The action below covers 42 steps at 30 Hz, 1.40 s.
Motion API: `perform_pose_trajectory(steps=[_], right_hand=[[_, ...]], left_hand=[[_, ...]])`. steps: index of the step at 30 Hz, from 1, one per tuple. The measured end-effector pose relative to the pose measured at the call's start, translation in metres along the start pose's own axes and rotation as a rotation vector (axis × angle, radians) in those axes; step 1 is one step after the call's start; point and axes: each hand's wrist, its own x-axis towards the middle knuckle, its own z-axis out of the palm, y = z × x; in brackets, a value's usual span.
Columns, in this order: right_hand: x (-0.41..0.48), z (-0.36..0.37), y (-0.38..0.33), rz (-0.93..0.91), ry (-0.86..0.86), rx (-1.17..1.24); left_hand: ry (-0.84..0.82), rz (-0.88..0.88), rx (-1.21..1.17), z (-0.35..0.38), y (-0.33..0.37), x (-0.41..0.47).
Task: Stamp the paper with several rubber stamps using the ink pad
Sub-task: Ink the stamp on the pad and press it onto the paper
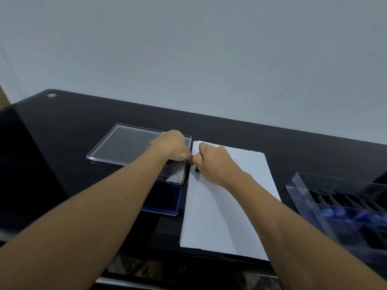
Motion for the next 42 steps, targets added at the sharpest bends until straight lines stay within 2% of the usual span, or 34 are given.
perform_pose_trajectory(steps=[7, 42], right_hand=[[-0.0017, -0.0025, -0.0012, -0.044, -0.009, -0.081], [0.0039, 0.0034, 0.0026, -0.022, 0.003, -0.058]], left_hand=[[-0.005, 0.008, 0.005, -0.0012, 0.0015, -0.0022], [-0.017, -0.009, -0.014, -0.0022, 0.0054, -0.0077]])
